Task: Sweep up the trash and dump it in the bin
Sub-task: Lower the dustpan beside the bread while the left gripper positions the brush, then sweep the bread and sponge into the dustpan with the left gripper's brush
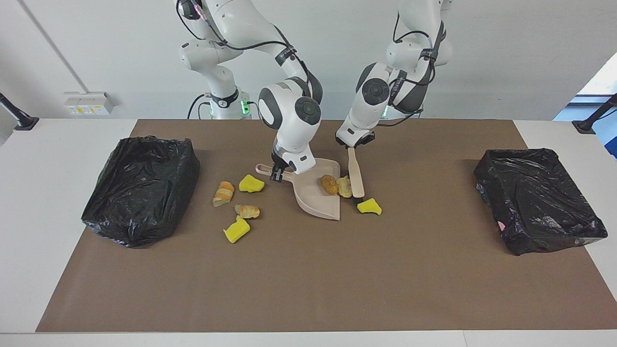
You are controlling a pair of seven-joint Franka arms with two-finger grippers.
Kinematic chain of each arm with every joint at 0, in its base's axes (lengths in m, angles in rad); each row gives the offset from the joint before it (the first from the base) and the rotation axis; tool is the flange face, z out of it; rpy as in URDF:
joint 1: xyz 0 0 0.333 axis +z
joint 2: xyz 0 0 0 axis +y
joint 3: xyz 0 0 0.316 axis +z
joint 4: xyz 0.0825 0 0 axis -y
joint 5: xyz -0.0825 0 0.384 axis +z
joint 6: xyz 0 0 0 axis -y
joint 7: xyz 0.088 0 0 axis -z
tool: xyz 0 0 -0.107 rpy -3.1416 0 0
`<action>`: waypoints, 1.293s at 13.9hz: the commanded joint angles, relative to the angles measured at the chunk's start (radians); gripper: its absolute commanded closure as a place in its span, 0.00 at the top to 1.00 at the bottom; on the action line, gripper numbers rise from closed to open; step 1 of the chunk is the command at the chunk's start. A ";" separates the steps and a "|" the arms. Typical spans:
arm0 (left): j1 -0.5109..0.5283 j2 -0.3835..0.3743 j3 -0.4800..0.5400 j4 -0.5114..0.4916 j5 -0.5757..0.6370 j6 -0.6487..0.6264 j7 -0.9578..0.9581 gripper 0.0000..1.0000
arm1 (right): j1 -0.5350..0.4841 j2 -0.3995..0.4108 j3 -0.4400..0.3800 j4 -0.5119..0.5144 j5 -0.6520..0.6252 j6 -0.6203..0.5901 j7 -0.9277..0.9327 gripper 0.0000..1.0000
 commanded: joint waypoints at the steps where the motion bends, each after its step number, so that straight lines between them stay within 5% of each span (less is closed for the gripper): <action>1: -0.012 0.027 0.007 0.036 -0.037 0.030 0.046 0.00 | -0.005 -0.023 0.004 -0.032 -0.020 0.029 0.034 0.00; 11: 0.002 0.078 0.061 0.204 -0.031 -0.094 0.120 0.00 | -0.005 -0.023 0.004 -0.032 -0.020 0.029 0.034 0.00; 18: 0.017 0.083 0.264 0.196 0.073 -0.094 0.423 0.00 | -0.005 -0.023 0.004 -0.032 -0.020 0.029 0.034 0.00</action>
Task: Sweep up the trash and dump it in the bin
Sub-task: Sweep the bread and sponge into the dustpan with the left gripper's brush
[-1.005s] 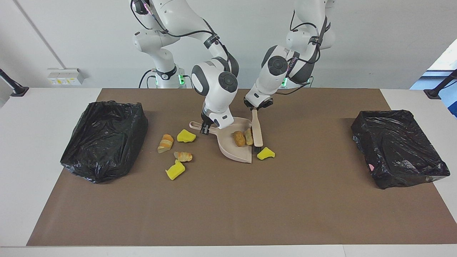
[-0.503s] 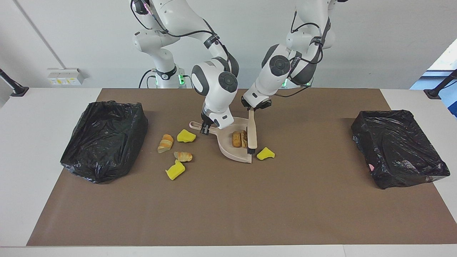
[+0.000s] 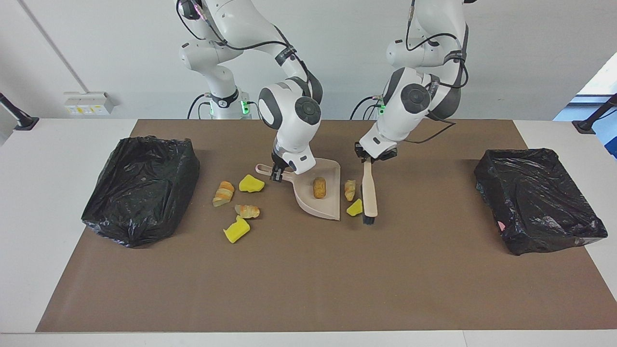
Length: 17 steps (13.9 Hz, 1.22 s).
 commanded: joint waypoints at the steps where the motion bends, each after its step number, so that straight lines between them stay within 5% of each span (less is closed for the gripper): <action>1: 0.018 0.006 0.066 0.012 0.043 -0.020 0.133 0.00 | -0.005 -0.023 0.004 -0.032 -0.020 0.029 0.033 0.00; 12: -0.091 -0.041 0.045 -0.134 0.074 -0.023 0.145 0.00 | -0.005 -0.023 0.004 -0.032 -0.020 0.029 0.033 0.00; 17: -0.206 -0.064 0.043 -0.149 -0.041 -0.017 0.036 0.00 | -0.005 -0.023 0.004 -0.032 -0.020 0.029 0.033 0.00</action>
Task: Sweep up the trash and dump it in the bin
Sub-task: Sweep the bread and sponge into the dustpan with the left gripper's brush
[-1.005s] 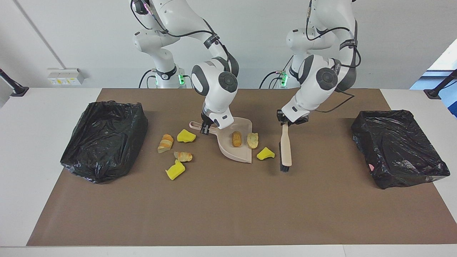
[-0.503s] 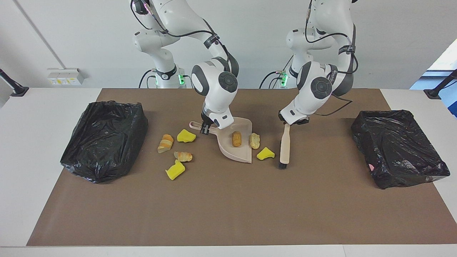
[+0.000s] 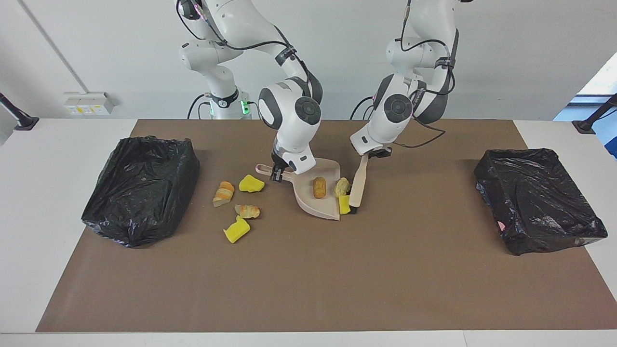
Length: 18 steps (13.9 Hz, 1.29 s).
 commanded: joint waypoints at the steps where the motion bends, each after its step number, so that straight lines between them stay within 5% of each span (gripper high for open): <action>1: -0.080 -0.045 0.015 -0.029 -0.051 -0.001 -0.066 0.00 | -0.005 -0.023 0.004 -0.032 -0.020 0.029 0.033 0.00; 11: -0.097 -0.035 0.022 0.022 -0.116 -0.014 -0.290 0.00 | -0.007 -0.022 0.004 -0.030 -0.019 0.030 0.033 0.00; 18: -0.047 -0.139 0.025 0.034 -0.093 -0.101 -0.329 0.00 | -0.012 -0.020 0.004 -0.016 -0.011 0.030 0.033 0.00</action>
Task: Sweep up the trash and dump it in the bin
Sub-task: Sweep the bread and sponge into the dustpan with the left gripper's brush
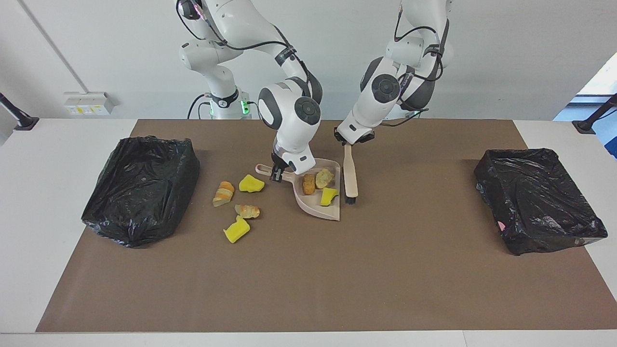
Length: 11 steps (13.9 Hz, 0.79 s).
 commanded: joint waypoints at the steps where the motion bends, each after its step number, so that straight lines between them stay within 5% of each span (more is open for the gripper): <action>1: 0.031 -0.096 -0.005 -0.007 0.008 -0.096 -0.015 0.00 | -0.015 -0.026 0.006 -0.014 -0.007 0.026 0.031 0.00; 8: -0.047 -0.269 -0.028 -0.155 0.007 -0.121 -0.196 0.00 | -0.074 -0.107 0.007 -0.004 0.009 0.019 0.020 0.00; 11: -0.043 -0.340 -0.138 -0.255 -0.028 -0.056 -0.273 0.00 | -0.106 -0.149 0.007 -0.004 0.061 0.009 0.001 0.00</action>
